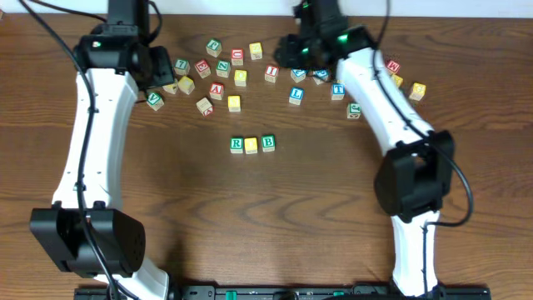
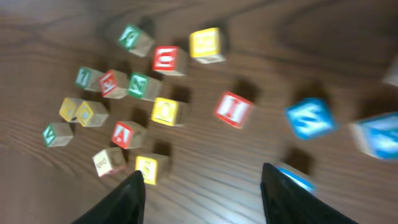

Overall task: Spell out ROBOT
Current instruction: 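Move the right gripper to the yellow O block near the pile, then lower and close the right gripper on the yellow O block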

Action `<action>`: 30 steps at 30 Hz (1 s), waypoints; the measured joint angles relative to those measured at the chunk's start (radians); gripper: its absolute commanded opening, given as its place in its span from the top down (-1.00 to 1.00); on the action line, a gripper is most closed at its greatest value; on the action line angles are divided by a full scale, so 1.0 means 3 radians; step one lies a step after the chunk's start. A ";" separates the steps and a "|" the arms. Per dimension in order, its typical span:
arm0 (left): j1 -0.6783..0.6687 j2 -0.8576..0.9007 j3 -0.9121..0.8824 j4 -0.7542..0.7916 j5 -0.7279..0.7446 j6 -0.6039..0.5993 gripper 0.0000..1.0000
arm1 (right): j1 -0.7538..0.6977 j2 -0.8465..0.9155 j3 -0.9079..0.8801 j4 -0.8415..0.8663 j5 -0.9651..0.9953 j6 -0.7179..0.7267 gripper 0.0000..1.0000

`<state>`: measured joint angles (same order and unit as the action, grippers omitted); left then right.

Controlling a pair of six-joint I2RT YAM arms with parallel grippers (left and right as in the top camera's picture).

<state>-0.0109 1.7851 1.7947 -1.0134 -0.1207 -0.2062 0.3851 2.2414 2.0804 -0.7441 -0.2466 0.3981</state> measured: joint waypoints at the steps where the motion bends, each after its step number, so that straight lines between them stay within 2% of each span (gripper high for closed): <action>1: 0.0037 0.0000 0.0000 -0.0001 -0.0039 0.0000 -0.30 | 0.0051 0.0064 0.0032 0.0053 -0.0004 0.0022 -0.17; 4: 0.0153 0.0000 0.0000 -0.0005 -0.0118 0.0000 -0.31 | 0.0187 0.0326 0.0303 0.0088 0.0019 0.0057 -0.21; 8: 0.0254 0.0000 0.0000 -0.0090 -0.0173 -0.0001 -0.33 | 0.0383 0.0833 0.1081 -0.0234 0.0173 0.0060 -0.20; 9: 0.0256 0.0000 0.0000 -0.0100 -0.0177 0.0000 -0.86 | 0.0408 0.0912 0.1217 -0.0286 0.0206 0.0060 -0.19; 10: 0.0254 0.0000 0.0000 -0.0109 -0.0183 0.0000 -0.96 | 0.0450 0.1025 0.1415 -0.0356 0.0287 0.0060 -0.20; 15: 0.0248 0.0003 0.0000 -0.0113 -0.0202 -0.0001 -0.96 | 0.0601 0.1316 0.1850 -0.0420 0.0608 0.0057 -0.18; 30: 0.0248 0.0003 0.0000 -0.0113 -0.0209 -0.0001 -0.96 | 0.0843 0.1658 0.1888 -0.0117 0.1420 0.0123 -0.07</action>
<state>0.0635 1.7859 1.7947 -1.0473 -0.1833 -0.2066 0.6380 2.7388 2.6469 -0.7792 0.1795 0.4351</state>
